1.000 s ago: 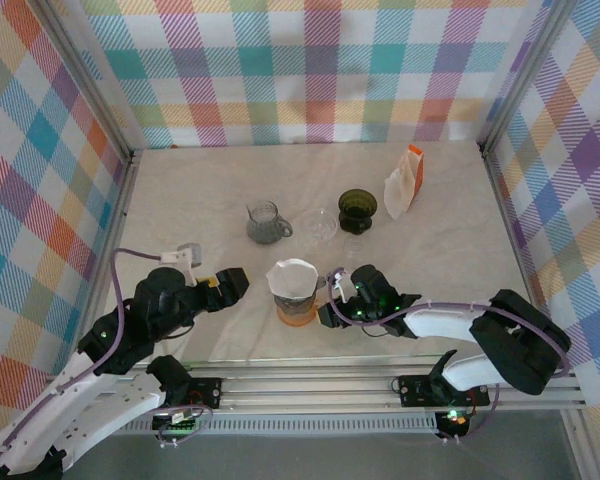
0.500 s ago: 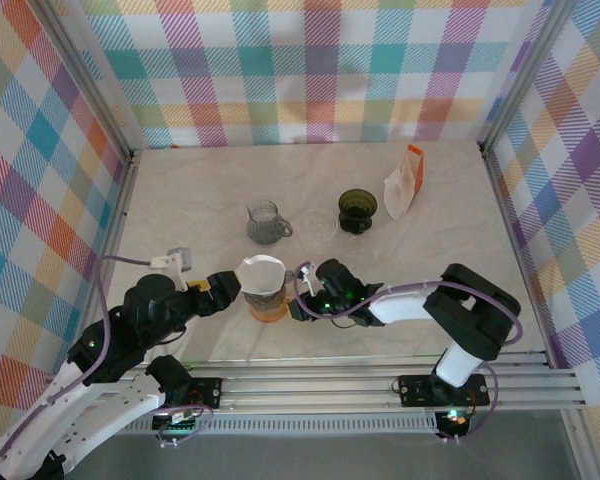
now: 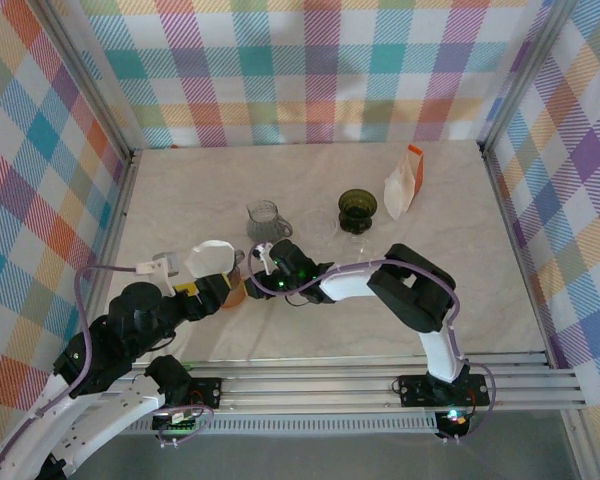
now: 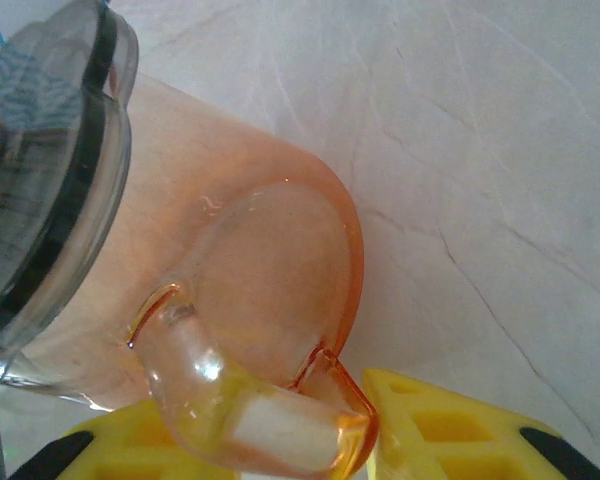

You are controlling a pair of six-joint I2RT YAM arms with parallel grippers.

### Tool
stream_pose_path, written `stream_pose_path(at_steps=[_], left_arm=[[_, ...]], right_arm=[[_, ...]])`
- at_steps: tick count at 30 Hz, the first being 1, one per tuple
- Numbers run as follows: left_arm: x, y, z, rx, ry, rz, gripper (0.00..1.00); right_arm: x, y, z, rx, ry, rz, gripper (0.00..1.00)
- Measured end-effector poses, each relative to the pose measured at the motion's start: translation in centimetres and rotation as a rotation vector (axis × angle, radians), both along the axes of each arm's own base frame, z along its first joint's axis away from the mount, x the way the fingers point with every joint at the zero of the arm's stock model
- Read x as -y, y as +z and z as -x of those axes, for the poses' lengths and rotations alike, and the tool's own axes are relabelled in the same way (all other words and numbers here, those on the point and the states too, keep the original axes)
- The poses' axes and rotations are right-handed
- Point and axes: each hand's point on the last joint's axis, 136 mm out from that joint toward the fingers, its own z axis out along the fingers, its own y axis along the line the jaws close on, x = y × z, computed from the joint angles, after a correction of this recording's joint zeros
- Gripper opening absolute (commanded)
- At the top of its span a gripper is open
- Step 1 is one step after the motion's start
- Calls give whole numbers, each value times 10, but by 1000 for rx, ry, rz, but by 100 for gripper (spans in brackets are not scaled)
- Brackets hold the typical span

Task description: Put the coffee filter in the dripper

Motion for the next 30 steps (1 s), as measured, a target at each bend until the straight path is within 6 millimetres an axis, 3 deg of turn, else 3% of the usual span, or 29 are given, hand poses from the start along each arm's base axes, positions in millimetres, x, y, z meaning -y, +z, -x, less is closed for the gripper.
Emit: stream_pose_path(at_steps=[8, 12, 15, 19, 24, 26, 30], left_arm=[[-4, -1, 2, -3, 7, -7, 100], [-4, 0, 2, -3, 7, -7, 100], [-4, 0, 2, -1, 6, -10, 100], [-4, 0, 2, 1, 5, -10, 100], [-4, 2, 2, 4, 2, -14, 100], [-3, 1, 1, -1, 1, -19, 100], [1, -5, -2, -24, -3, -42, 100]], right_arm=[[-1, -5, -2, -17, -18, 6, 46], [21, -16, 11, -36, -34, 51, 51], [37, -12, 23, -33, -44, 67, 54], [58, 16, 39, -11, -57, 56, 59], [81, 82, 40, 68, -121, 11, 64], [99, 104, 37, 100, -177, 25, 65], [142, 120, 26, 114, -297, 105, 68]])
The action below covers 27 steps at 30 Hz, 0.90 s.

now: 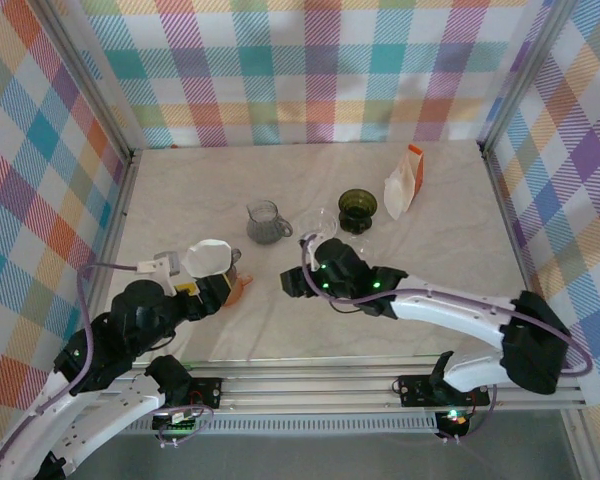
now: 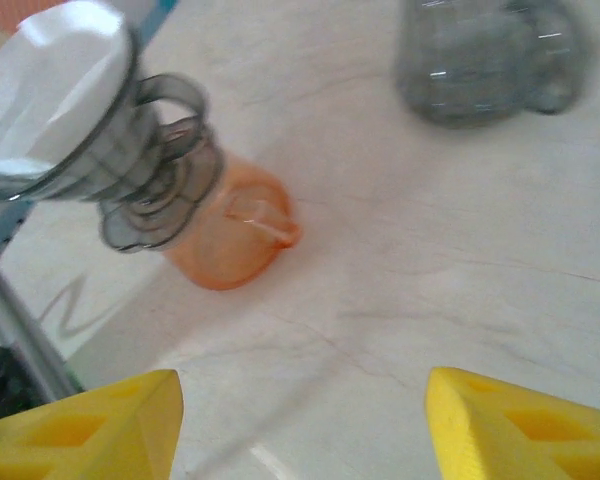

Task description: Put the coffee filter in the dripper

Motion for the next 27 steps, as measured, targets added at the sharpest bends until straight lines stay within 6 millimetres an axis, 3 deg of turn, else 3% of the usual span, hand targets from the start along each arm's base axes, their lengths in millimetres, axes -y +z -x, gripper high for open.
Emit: stream_pose_path(at_steps=[6, 11, 19, 27], left_arm=[[3, -3, -1, -11, -9, -10, 100], [5, -1, -1, -9, -21, -5, 100], [5, -2, 0, -10, -21, -5, 100], [5, -2, -1, -10, -21, -6, 100]], right_arm=[[85, -8, -27, -49, -238, 130, 70], [129, -24, -32, -111, -343, 194, 70], [161, -80, -23, -245, -366, 273, 66], [163, -104, -30, -273, -342, 327, 53]])
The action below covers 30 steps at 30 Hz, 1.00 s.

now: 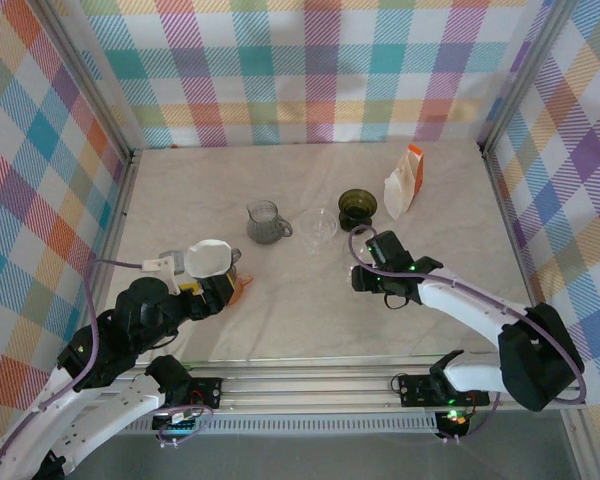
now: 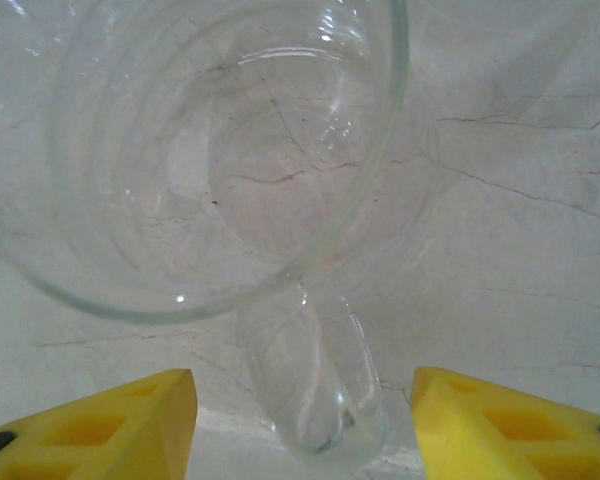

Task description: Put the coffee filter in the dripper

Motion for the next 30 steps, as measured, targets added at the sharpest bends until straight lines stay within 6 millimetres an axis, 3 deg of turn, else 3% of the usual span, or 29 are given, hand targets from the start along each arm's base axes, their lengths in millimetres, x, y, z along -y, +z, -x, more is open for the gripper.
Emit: stream_pose_path(at_steps=[9, 13, 18, 30], left_arm=[[2, 2, -2, 11, 0, 10, 100], [3, 1, -2, 11, -4, 14, 100], [5, 1, -4, 12, -6, 17, 100], [7, 0, -4, 8, -11, 16, 100]], right_arm=[[-1, -8, -1, -8, 44, 35, 24], [-1, -8, 0, -8, 54, 36, 16], [-5, -5, 9, -13, 82, 40, 13], [-60, -2, 99, -54, 432, 141, 14]])
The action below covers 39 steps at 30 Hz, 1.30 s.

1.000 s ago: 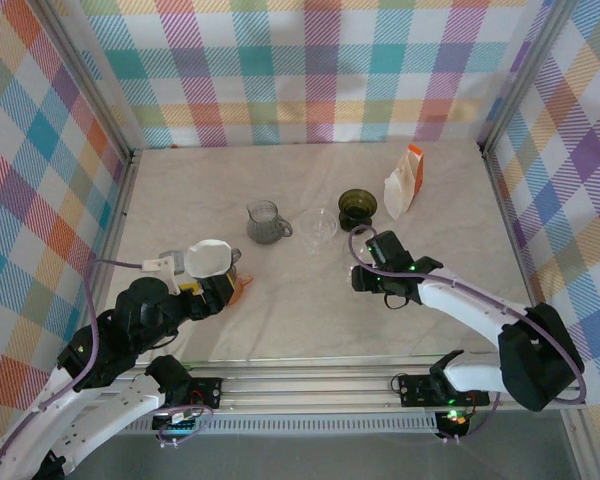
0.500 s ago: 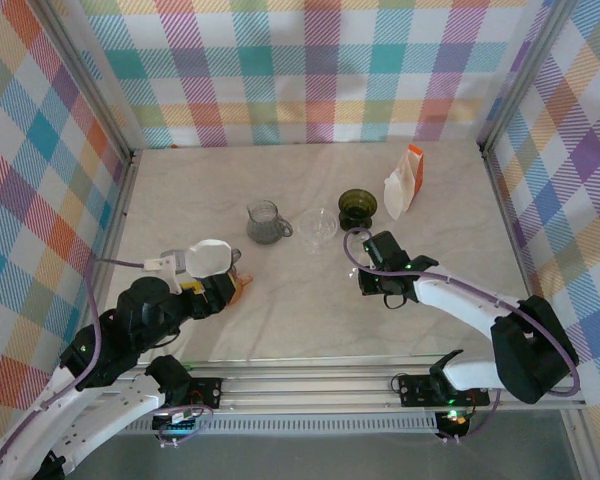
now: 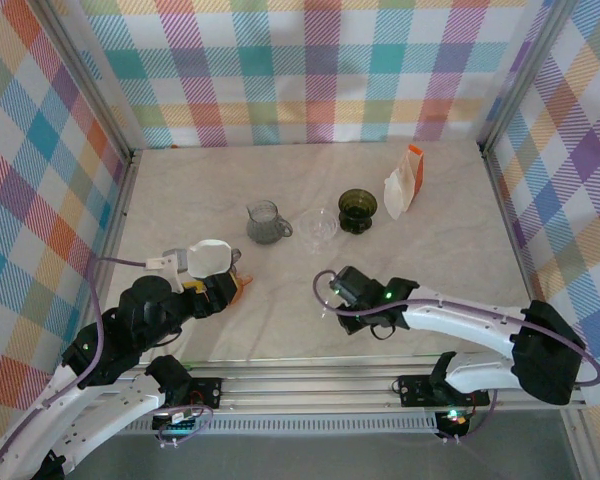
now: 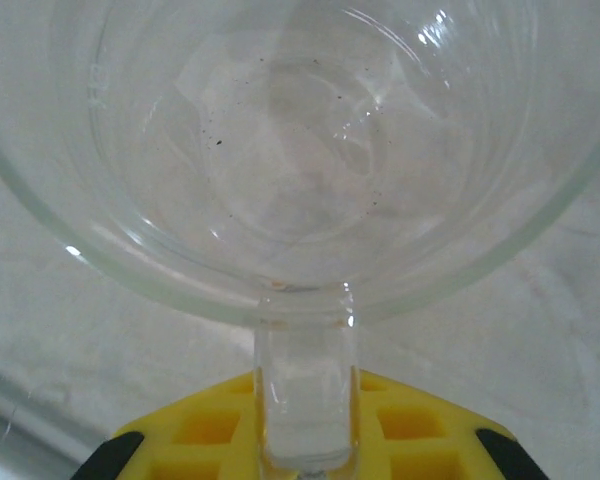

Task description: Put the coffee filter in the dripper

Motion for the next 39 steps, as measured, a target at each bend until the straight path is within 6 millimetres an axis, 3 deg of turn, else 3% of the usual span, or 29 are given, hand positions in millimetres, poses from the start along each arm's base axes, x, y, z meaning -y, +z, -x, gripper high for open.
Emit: stream_pose_path(at_steps=[8, 18, 23, 27, 31, 34, 39], left_arm=[[0, 0, 0, 1, -2, 2, 100], [1, 0, 0, 1, -3, 3, 100], [2, 0, 0, -1, -8, 6, 100], [2, 0, 1, -2, -12, 7, 100], [2, 0, 1, -2, -12, 7, 100], [2, 0, 1, -2, -12, 7, 100], [2, 0, 1, -2, -12, 7, 100]], right_arm=[[-15, -1, 20, 27, 81, 79, 18], [-18, 0, 20, 38, 79, 74, 51], [-24, 18, 15, 75, 91, 31, 62], [-37, 55, -7, 126, 59, -67, 66], [-30, 81, -59, 161, -63, -166, 68], [-20, 77, -96, 158, -136, -169, 68], [-21, 45, -139, 105, -170, -143, 68]])
